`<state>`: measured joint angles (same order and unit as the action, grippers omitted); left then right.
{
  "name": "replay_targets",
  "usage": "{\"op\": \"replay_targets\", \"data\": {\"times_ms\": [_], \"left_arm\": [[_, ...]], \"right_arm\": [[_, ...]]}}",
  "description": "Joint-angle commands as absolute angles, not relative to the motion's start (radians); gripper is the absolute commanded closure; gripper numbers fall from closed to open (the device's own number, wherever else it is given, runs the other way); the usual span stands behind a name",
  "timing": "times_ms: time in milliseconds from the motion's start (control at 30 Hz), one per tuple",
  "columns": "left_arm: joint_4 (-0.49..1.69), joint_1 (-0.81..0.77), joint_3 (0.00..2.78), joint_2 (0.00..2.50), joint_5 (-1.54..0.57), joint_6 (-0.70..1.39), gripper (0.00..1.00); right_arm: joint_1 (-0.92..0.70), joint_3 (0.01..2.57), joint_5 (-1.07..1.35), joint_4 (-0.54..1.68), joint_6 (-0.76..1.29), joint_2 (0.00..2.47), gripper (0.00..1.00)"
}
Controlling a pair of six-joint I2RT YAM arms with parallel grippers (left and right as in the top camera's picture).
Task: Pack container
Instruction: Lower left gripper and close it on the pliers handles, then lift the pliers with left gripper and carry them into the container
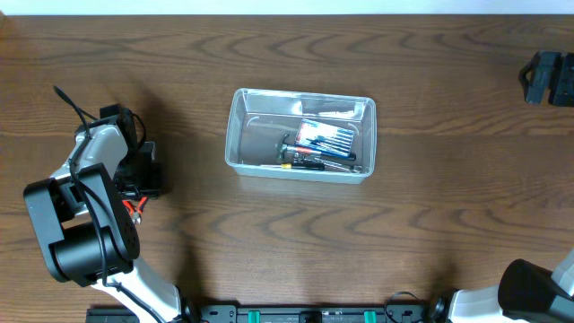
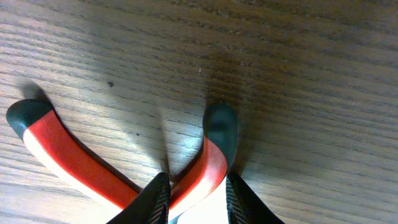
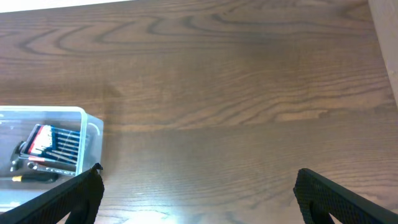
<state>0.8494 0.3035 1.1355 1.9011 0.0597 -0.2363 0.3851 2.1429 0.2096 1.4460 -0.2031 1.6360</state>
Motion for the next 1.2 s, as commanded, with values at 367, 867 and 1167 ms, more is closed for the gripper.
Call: {"op": "replay_targets", "data": {"times_ms": [367,867,1167], "left_arm": [[0.832,0.306,1.119,1.961,0.087,-0.226,0.91],[0.883,0.226,1.224,1.905,0.08,-0.205,0.94],[0.95,0.121,1.398,1.709,0.044,-0.206,0.94]], "right_arm": [[0.385,2.154,0.218,1.443,-0.203,1.617,0.01],[0.385,2.154,0.218,1.443,-0.203,1.617,0.01],[0.385,2.154,0.217,1.443,-0.203,1.617,0.01]]}}
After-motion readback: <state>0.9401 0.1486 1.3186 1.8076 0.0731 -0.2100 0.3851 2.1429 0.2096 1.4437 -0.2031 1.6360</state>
